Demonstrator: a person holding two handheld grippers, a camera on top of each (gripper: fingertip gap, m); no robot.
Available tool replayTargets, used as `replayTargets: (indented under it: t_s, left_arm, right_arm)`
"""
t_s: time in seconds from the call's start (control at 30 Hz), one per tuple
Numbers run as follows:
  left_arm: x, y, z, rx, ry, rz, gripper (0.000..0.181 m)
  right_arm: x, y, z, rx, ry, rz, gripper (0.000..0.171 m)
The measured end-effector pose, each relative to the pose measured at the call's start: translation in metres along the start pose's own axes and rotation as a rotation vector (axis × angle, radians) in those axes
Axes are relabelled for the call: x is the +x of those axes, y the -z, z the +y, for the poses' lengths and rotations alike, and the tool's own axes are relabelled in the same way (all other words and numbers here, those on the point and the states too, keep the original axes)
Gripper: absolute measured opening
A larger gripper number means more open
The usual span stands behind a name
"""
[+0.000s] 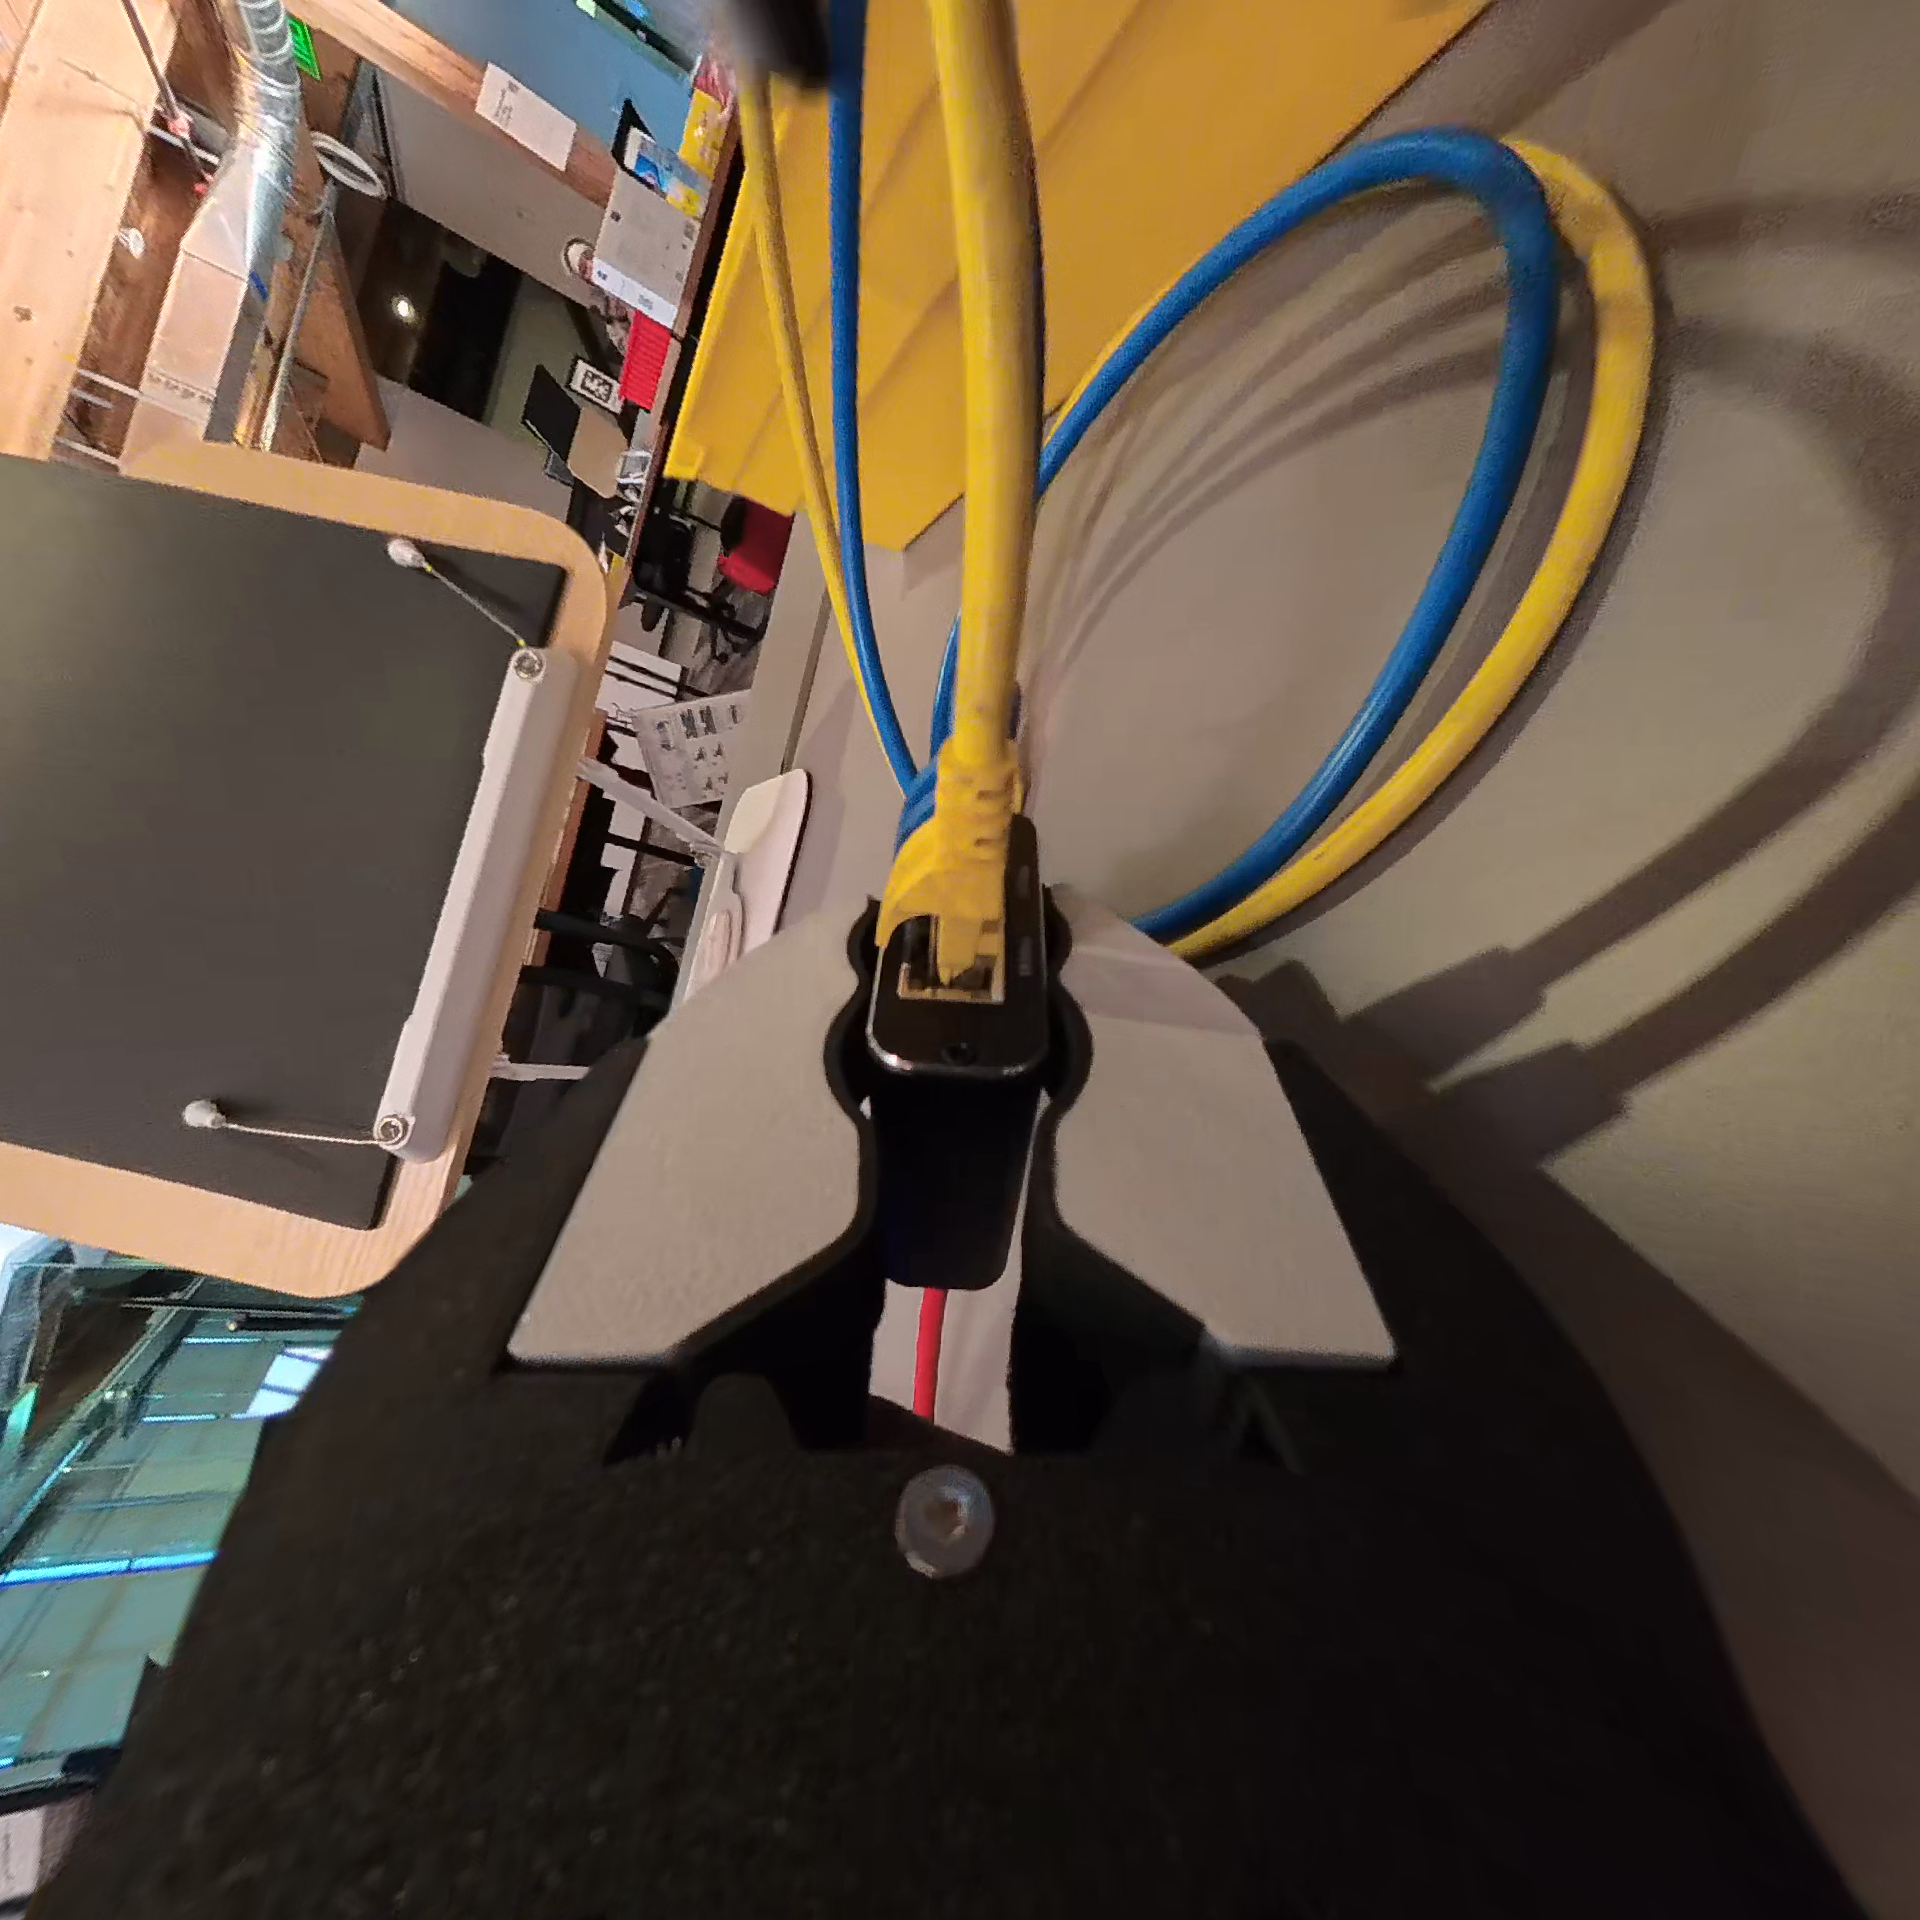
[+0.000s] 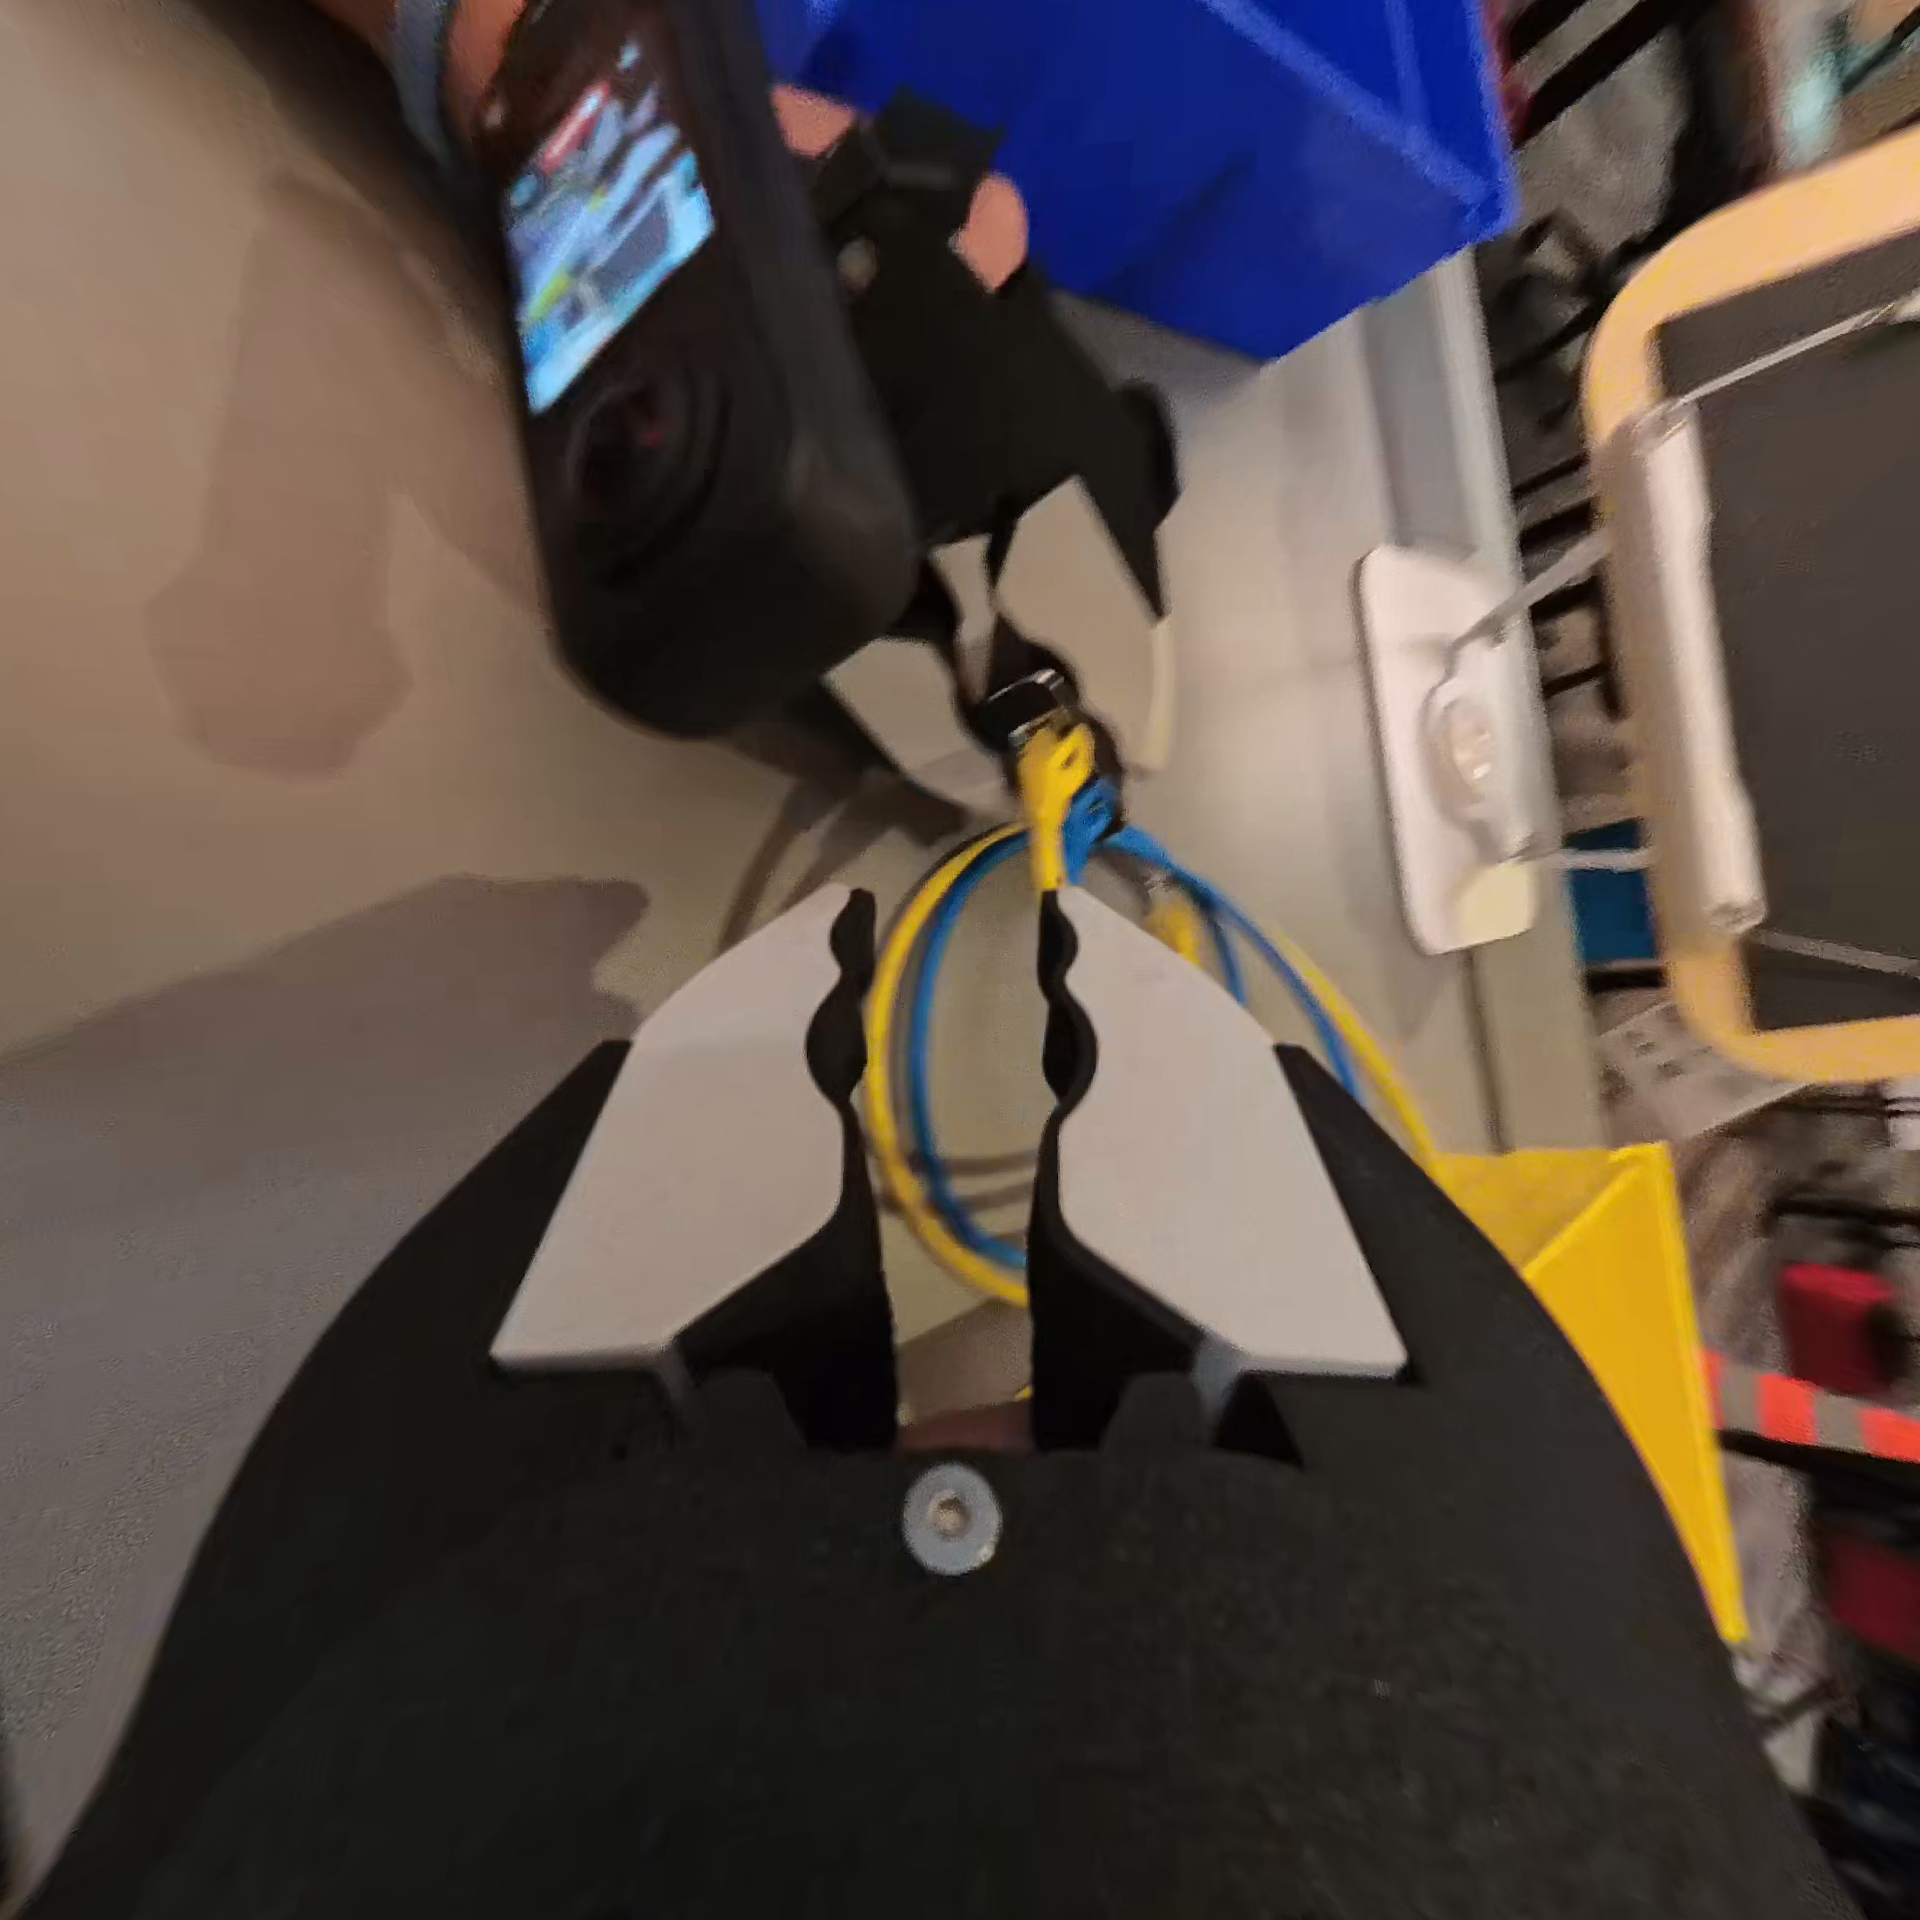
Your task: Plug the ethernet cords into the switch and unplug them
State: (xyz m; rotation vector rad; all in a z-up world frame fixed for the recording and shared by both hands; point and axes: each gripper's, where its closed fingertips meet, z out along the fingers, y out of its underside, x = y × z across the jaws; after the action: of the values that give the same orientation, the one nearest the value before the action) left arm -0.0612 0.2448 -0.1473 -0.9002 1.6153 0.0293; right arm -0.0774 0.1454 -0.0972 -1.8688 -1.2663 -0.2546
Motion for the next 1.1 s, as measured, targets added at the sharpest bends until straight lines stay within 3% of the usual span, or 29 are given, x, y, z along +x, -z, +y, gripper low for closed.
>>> replayTargets:
  t_s: [0.33,0.57,1.1]
  left_arm:
    - [0.003,0.003,-0.006,0.006,-0.03,-0.006,0.026]
    - [0.003,0.003,-0.004,-0.016,-0.043,-0.007,0.026]
    - [0.006,0.0,0.004,-0.077,-0.027,-0.001,0.026]
  right_arm:
    - [0.015,-0.056,0.004,-0.125,0.315,0.021,0.032]
    - [0.019,-0.066,0.002,-0.073,0.341,0.098,0.017]
    - [0.019,-0.077,0.005,-0.056,0.296,0.086,0.012]
